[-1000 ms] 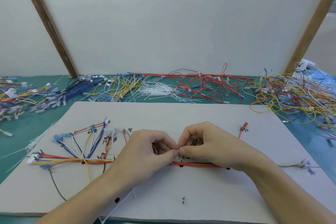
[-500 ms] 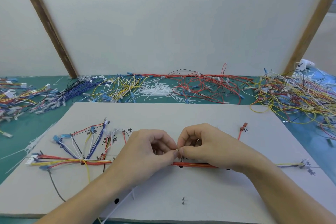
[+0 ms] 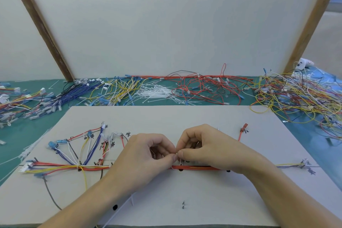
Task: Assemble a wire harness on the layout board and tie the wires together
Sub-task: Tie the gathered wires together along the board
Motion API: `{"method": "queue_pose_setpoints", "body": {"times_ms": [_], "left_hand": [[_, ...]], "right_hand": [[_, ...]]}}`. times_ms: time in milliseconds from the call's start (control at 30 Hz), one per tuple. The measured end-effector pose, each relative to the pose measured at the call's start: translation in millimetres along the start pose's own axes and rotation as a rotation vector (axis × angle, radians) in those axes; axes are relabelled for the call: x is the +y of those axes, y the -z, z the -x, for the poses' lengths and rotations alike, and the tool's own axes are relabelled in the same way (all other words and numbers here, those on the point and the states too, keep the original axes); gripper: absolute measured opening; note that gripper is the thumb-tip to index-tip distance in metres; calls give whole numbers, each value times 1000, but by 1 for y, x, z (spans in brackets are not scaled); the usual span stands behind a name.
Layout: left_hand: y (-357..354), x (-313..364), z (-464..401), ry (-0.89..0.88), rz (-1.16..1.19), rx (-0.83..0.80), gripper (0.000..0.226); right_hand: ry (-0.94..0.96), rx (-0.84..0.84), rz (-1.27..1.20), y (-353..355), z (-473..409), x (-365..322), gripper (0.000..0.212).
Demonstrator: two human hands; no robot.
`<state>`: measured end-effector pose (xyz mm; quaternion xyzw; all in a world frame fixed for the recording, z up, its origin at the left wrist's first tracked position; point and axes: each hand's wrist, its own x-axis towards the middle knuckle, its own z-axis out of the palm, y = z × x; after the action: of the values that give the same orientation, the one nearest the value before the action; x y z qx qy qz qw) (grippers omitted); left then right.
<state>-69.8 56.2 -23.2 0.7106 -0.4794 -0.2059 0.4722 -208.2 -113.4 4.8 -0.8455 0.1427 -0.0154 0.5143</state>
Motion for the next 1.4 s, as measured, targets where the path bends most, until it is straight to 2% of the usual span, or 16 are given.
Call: {"method": "queue_pose_setpoints", "body": {"times_ms": [933,1400], "left_hand": [[0,3,2,-11,-5,6,9],[-1,-2,1,-17,-13,7,16]], "right_hand": [[-1,0,-36,1,0,1,2],[-6,21,-14,0,-2,4,3]]}}
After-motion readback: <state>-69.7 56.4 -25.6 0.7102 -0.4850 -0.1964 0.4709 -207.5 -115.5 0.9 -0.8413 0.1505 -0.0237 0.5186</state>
